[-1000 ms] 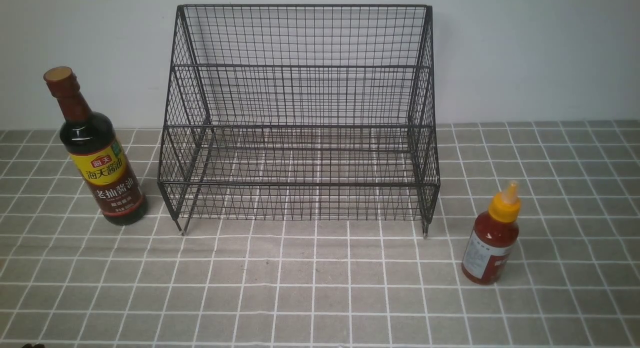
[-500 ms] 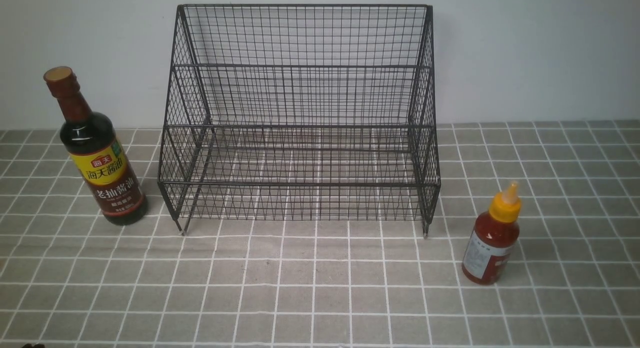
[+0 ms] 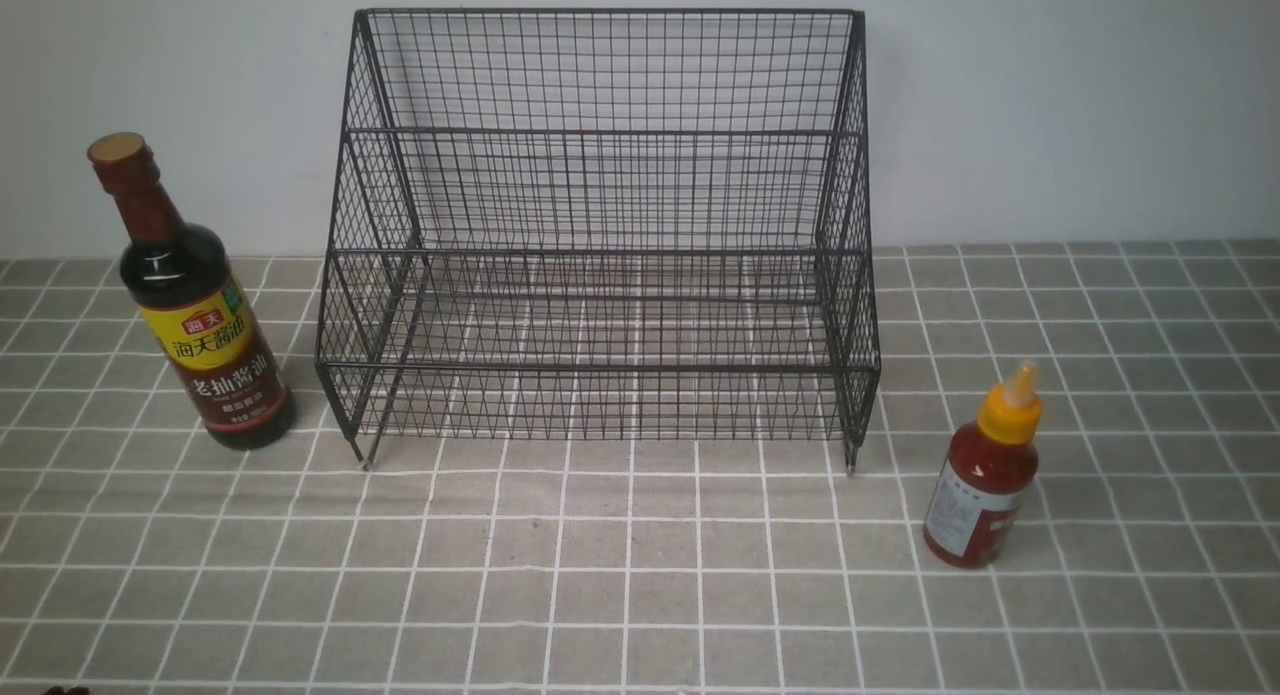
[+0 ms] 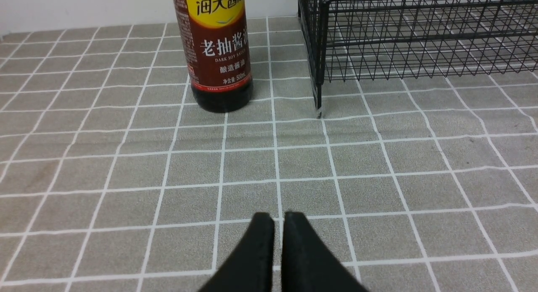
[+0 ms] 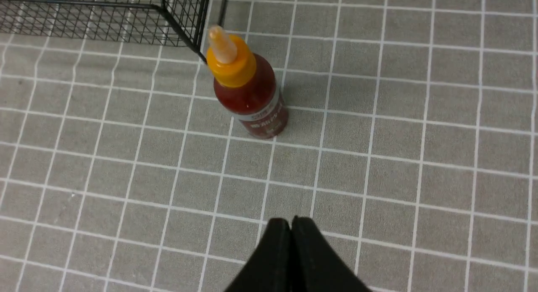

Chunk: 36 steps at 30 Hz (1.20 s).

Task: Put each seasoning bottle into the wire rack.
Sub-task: Use the right arm to grab the condiment bottle closest to it

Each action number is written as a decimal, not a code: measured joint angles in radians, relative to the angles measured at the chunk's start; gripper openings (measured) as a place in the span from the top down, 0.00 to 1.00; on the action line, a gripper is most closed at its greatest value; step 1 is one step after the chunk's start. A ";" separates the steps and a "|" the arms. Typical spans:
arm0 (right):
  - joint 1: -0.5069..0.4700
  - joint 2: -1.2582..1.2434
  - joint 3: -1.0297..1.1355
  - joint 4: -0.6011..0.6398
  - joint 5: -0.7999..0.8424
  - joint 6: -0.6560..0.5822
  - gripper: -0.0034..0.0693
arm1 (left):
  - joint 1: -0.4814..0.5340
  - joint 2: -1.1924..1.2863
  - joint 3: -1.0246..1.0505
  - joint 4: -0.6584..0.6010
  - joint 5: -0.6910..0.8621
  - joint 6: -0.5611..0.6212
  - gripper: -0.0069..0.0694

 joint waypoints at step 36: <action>0.330 0.686 -0.234 -0.249 -0.164 0.186 0.56 | 0.000 0.000 0.000 0.000 0.000 0.000 0.89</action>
